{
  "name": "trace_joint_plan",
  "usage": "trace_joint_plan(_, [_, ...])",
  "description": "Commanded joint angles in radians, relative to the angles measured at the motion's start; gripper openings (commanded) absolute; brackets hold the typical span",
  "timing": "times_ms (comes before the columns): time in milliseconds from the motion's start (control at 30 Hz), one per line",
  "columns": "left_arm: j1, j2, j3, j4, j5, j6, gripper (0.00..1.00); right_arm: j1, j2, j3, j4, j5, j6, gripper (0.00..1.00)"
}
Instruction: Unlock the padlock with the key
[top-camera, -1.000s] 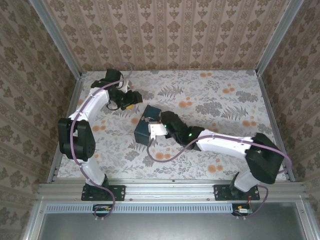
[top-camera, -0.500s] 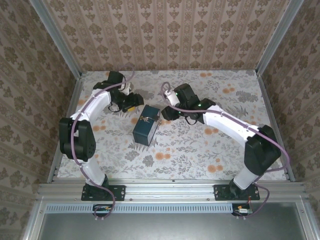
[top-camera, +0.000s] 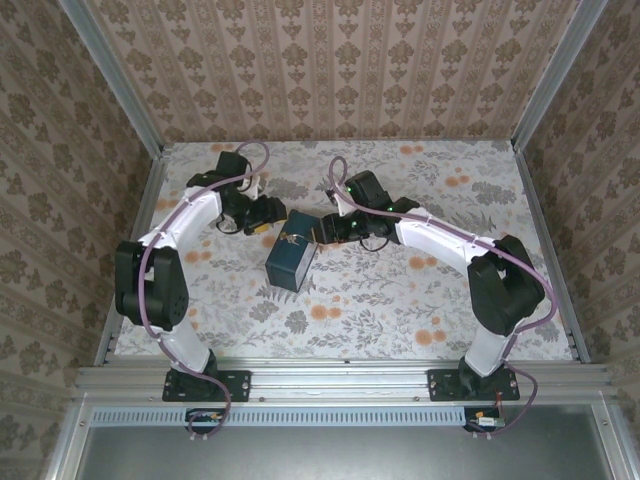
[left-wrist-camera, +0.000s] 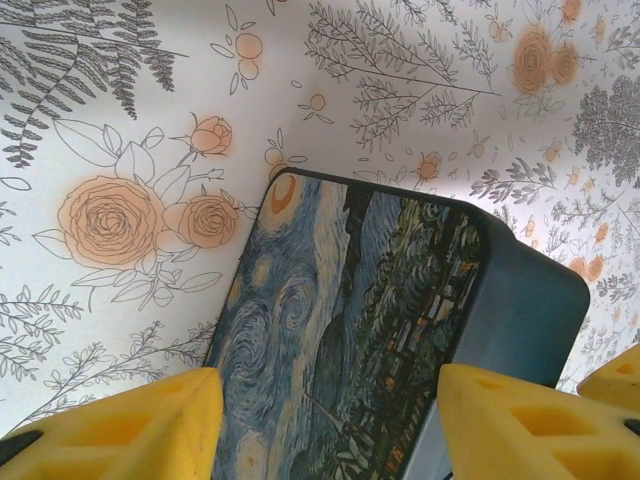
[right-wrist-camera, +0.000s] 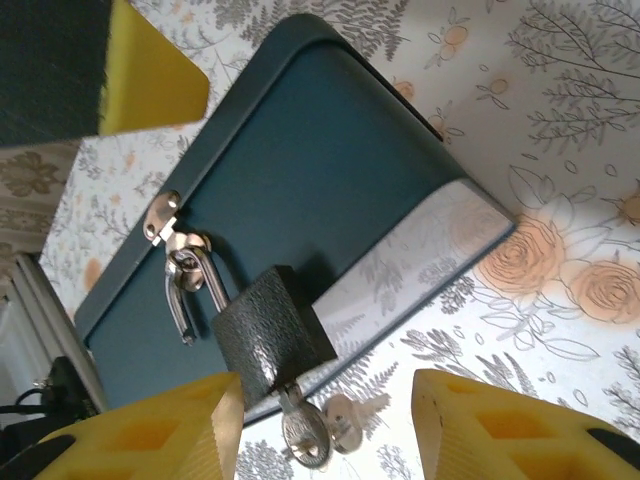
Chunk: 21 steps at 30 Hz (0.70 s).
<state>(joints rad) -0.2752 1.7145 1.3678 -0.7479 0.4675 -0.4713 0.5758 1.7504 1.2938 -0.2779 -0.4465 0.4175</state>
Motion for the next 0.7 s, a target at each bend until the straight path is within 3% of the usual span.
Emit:
trace_joint_plan(0, [-0.007, -0.027, -0.015, 0.011, -0.003, -0.012, 0.59, -0.005, 0.020, -0.010, 0.091, -0.083, 0.075, 0.47])
trace_joint_plan(200, [-0.007, -0.026, -0.028, 0.019, -0.003, -0.014, 0.59, -0.004, 0.025, -0.027, 0.150, -0.151, 0.136, 0.43])
trace_joint_plan(500, [-0.004, -0.026, -0.038, 0.026, 0.000, -0.013, 0.59, -0.011, 0.003, -0.038, 0.056, -0.052, 0.062, 0.46])
trace_joint_plan(667, [-0.001, -0.026, -0.036, 0.027, 0.002, -0.016, 0.59, -0.003, 0.018, -0.025, 0.053, -0.071, 0.061, 0.45])
